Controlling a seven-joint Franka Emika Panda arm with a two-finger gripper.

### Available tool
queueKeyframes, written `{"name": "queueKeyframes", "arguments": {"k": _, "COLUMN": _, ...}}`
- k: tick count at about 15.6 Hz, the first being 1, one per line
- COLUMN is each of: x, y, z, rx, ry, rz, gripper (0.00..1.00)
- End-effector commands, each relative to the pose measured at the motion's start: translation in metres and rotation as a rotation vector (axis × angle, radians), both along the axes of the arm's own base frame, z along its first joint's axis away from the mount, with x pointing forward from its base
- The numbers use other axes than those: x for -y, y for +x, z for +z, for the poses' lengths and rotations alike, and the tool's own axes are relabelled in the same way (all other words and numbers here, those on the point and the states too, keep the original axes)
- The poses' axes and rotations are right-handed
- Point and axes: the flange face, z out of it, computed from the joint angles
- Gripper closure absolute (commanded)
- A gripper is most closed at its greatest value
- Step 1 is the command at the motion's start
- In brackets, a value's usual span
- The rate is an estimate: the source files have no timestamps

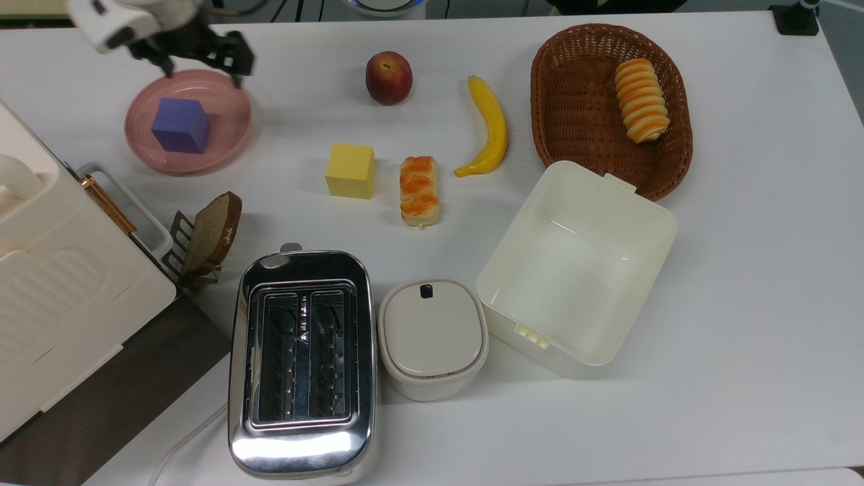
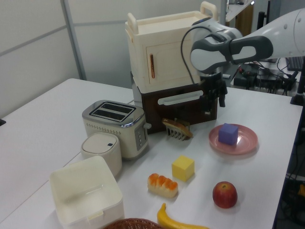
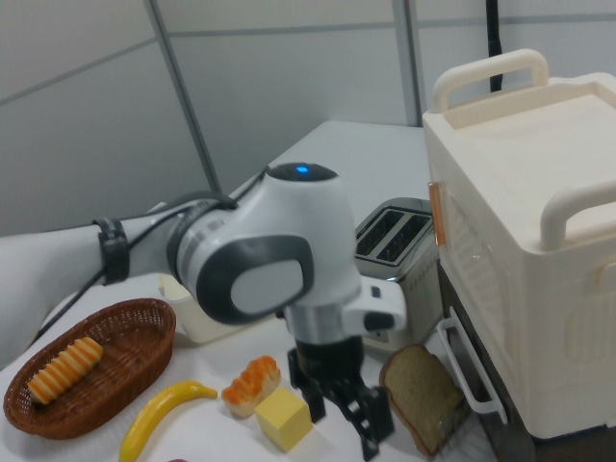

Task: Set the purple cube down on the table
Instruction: 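Lower the open gripper and close it on the purple cube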

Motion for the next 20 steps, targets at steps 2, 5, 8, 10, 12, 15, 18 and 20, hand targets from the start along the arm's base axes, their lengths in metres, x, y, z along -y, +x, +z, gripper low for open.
{"name": "queueKeyframes", "arguments": {"k": 2, "x": 0.046, "y": -0.03, "z": -0.041, "rx": 0.031, "ry": -0.01, "rz": 0.041, "gripper": 0.0}}
{"name": "queueKeyframes", "arguments": {"k": 5, "x": 0.051, "y": -0.039, "z": -0.073, "rx": 0.045, "ry": -0.015, "rz": 0.082, "gripper": 0.0}}
{"name": "queueKeyframes", "arguments": {"k": 8, "x": 0.054, "y": -0.044, "z": -0.089, "rx": 0.02, "ry": -0.006, "rz": 0.11, "gripper": 0.0}}
{"name": "queueKeyframes", "arguments": {"k": 10, "x": 0.055, "y": -0.04, "z": -0.108, "rx": 0.037, "ry": -0.028, "rz": 0.115, "gripper": 0.0}}
{"name": "queueKeyframes", "arguments": {"k": 12, "x": 0.055, "y": -0.039, "z": -0.126, "rx": 0.054, "ry": -0.046, "rz": 0.122, "gripper": 0.0}}
{"name": "queueKeyframes", "arguments": {"k": 15, "x": 0.06, "y": -0.04, "z": -0.133, "rx": 0.049, "ry": -0.051, "rz": 0.116, "gripper": 0.0}}
{"name": "queueKeyframes", "arguments": {"k": 18, "x": 0.059, "y": -0.04, "z": -0.134, "rx": 0.047, "ry": -0.05, "rz": 0.121, "gripper": 0.36}}
{"name": "queueKeyframes", "arguments": {"k": 20, "x": 0.06, "y": -0.04, "z": -0.126, "rx": 0.054, "ry": -0.046, "rz": 0.124, "gripper": 0.96}}
